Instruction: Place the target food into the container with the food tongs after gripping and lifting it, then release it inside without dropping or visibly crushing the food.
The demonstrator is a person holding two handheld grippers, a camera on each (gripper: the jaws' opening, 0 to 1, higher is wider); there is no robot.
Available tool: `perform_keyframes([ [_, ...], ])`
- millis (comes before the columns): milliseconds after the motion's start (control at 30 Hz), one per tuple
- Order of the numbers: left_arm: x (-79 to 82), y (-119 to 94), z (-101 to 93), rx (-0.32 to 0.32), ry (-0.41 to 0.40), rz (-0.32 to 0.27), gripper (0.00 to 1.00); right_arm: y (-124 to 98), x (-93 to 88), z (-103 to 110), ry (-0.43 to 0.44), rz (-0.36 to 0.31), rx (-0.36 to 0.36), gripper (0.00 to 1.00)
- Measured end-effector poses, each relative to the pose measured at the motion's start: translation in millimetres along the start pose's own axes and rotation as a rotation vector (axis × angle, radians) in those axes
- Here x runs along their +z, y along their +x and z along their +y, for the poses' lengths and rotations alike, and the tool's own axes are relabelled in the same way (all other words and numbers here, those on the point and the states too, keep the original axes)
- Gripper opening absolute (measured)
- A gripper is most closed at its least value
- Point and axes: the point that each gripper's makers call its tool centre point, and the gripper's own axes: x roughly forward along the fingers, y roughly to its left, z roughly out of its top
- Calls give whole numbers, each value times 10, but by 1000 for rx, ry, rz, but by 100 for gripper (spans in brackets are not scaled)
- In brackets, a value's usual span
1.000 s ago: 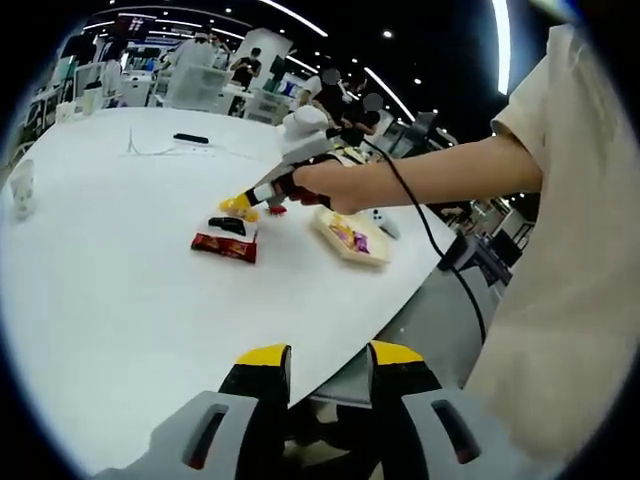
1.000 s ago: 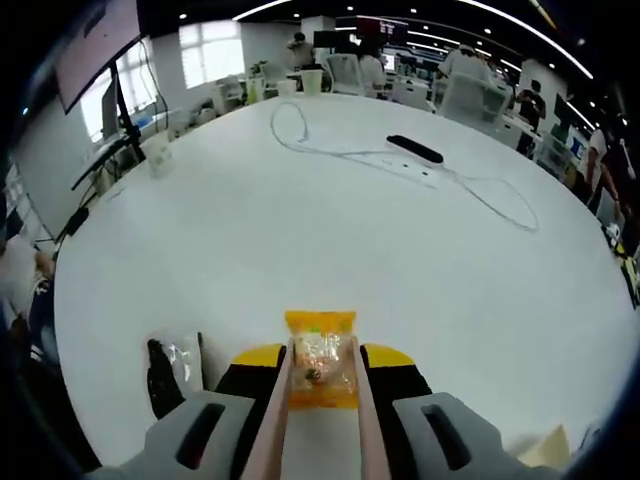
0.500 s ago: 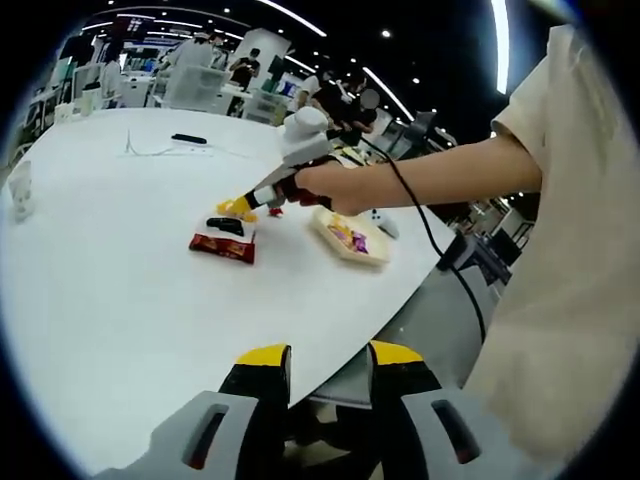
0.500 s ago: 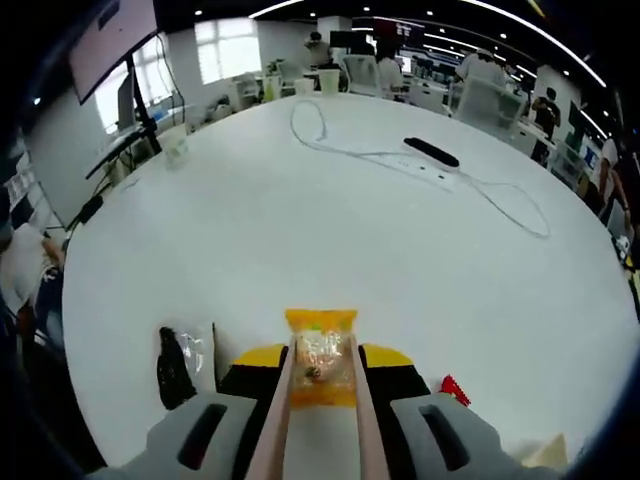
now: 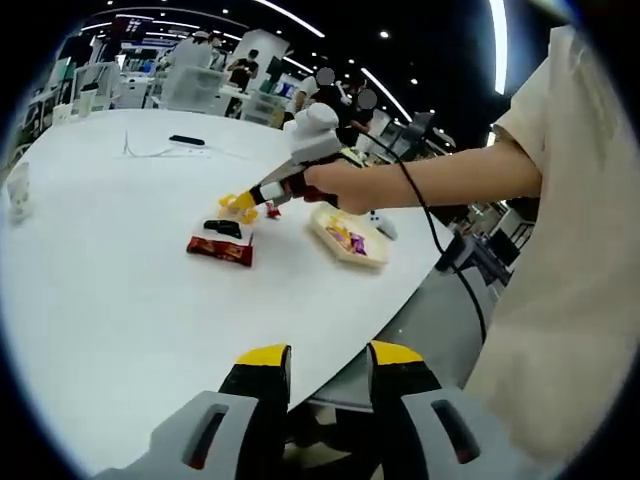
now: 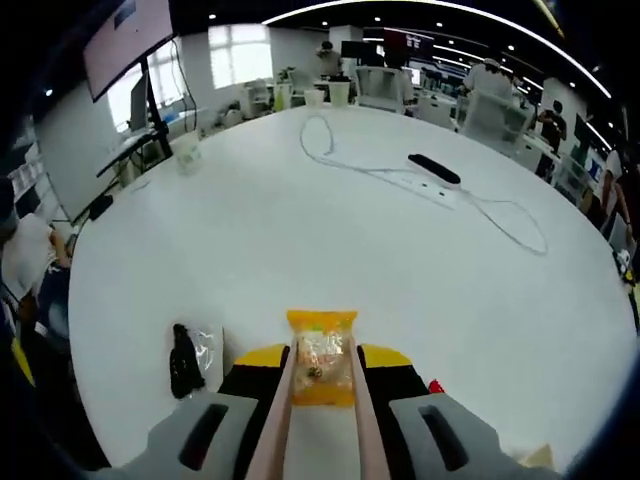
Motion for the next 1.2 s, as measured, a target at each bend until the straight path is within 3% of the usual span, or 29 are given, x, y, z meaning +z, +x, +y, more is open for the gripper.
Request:
perform_keyframes([
  [300, -11, 0, -20, -4, -2, -2, 29, -44, -7, 45, -54, -7, 22, 26],
  [633, -22, 8, -7, -3, -6, -2, 29, -112, -118, 135, -187, -7, 65, 26],
  [1200, -38, 36, -9, -13, -8, 8, 29, -145, -396, 21, -155, 56, 54, 28],
])
